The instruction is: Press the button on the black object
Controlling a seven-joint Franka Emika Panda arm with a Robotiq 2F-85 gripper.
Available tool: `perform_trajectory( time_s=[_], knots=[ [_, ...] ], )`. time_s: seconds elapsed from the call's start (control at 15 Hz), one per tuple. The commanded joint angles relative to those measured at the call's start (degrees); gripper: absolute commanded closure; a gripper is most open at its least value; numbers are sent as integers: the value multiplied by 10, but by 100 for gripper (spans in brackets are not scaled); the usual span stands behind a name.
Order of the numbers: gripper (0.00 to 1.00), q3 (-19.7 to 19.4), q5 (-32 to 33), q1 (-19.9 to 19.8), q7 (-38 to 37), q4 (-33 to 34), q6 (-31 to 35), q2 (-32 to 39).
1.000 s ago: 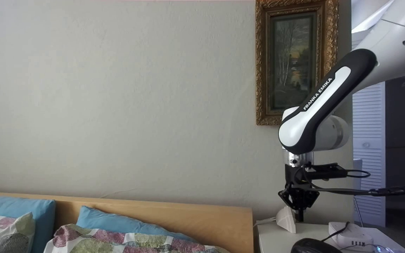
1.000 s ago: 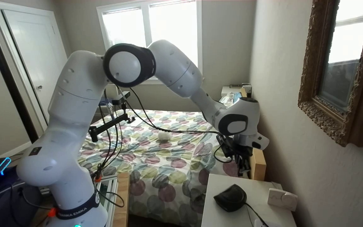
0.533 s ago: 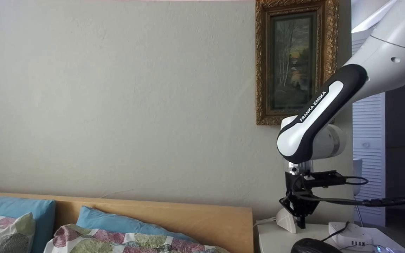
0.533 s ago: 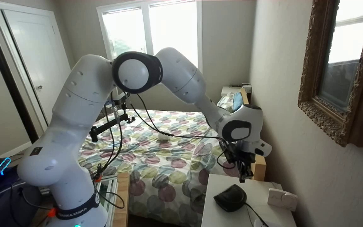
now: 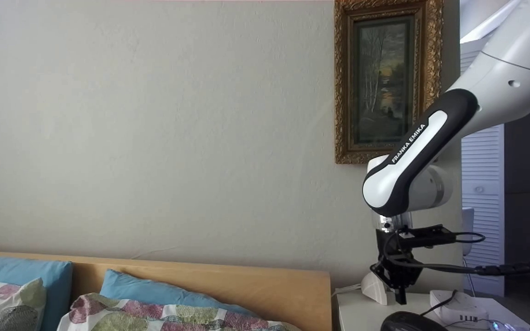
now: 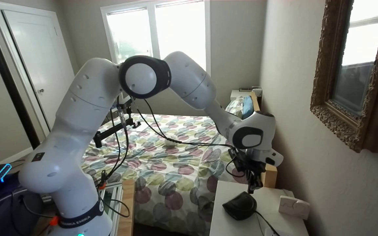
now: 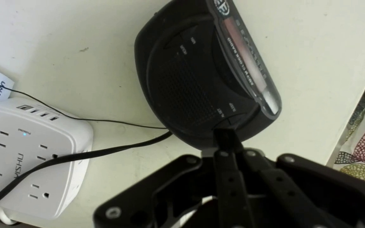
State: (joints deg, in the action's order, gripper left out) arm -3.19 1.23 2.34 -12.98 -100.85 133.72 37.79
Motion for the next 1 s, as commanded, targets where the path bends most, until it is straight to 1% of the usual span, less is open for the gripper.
perform_trajectory(
  time_s=[0.0, 0.93],
  knots=[
    [100, -8, 8, 11, -11, 20, -21, 17],
    [100, -2, 1, 15, -6, 46, -15, 51]
  ],
)
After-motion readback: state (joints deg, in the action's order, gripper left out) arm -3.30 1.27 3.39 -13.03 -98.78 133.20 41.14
